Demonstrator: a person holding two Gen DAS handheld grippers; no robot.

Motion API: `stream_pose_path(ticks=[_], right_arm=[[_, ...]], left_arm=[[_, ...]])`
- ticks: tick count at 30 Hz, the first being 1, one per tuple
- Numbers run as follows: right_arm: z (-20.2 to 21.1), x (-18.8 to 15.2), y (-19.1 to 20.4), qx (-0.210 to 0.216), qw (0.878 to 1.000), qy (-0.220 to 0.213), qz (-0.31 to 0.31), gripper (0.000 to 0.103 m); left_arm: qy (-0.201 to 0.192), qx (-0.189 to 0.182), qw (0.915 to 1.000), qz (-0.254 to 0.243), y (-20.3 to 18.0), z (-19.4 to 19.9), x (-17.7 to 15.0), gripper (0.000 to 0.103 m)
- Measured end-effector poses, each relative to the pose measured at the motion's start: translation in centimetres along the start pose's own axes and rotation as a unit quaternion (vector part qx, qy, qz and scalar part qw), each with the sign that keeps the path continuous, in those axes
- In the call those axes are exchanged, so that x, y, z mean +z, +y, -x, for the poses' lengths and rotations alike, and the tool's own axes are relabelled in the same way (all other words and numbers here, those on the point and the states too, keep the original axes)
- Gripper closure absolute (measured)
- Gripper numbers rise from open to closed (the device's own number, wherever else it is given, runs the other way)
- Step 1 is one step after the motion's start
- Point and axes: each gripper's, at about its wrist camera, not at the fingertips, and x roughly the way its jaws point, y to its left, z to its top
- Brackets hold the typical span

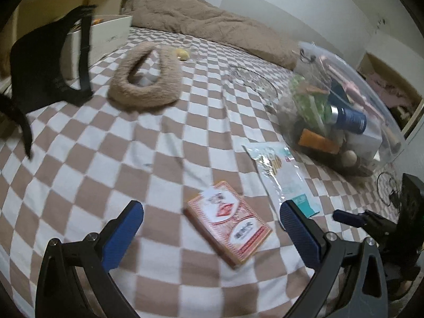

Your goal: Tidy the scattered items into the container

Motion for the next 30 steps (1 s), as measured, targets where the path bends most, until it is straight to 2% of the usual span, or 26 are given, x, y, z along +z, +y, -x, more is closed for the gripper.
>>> stream_pose_path(ticks=[2,4,8,12,16,20,25,30], right_arm=[[0.6,-0.7,-1.6,-0.01,1.0,0.002,-0.025,0.018],[1.3,-1.4,-2.9,-0.01,0.999,0.004,-0.048,0.018],[3.0,-2.7,-4.6,-0.025,0.998,-0.008,-0.061,0.018],[4.2,-3.6,-5.7,-0.017,0.995,-0.021,-0.092,0.018],[4.7,-4.1,-5.9,-0.018,0.995,-0.027,-0.094,0.018],[4.8,-3.4,-5.9,-0.026,0.994,-0.04,-0.1,0.018],[3.7,-1.4,-5.5,-0.04,0.994,-0.05,-0.083,0.017],[0.0,1.5,-5.0,-0.036,0.997,-0.028,-0.059,0.017]], left_arm=[[-0.009,0.02,0.9997,-0.008,-1.3,-0.7,-0.1,0.0],[-0.002,0.047,0.9986,-0.025,-2.6,-1.8,-0.1,0.0],[0.005,0.081,0.9959,-0.04,-4.0,-3.6,0.1,0.0],[0.028,0.118,0.9909,-0.059,-4.6,-5.5,-0.2,0.0],[0.046,0.151,0.9827,-0.096,-4.3,-6.5,-1.8,0.0],[0.044,0.142,0.9859,-0.076,-2.4,-5.4,-2.4,0.0],[0.042,0.171,0.983,-0.052,0.6,-4.1,-3.0,0.0],[0.035,0.166,0.9842,-0.049,1.2,-3.8,-3.5,0.0]])
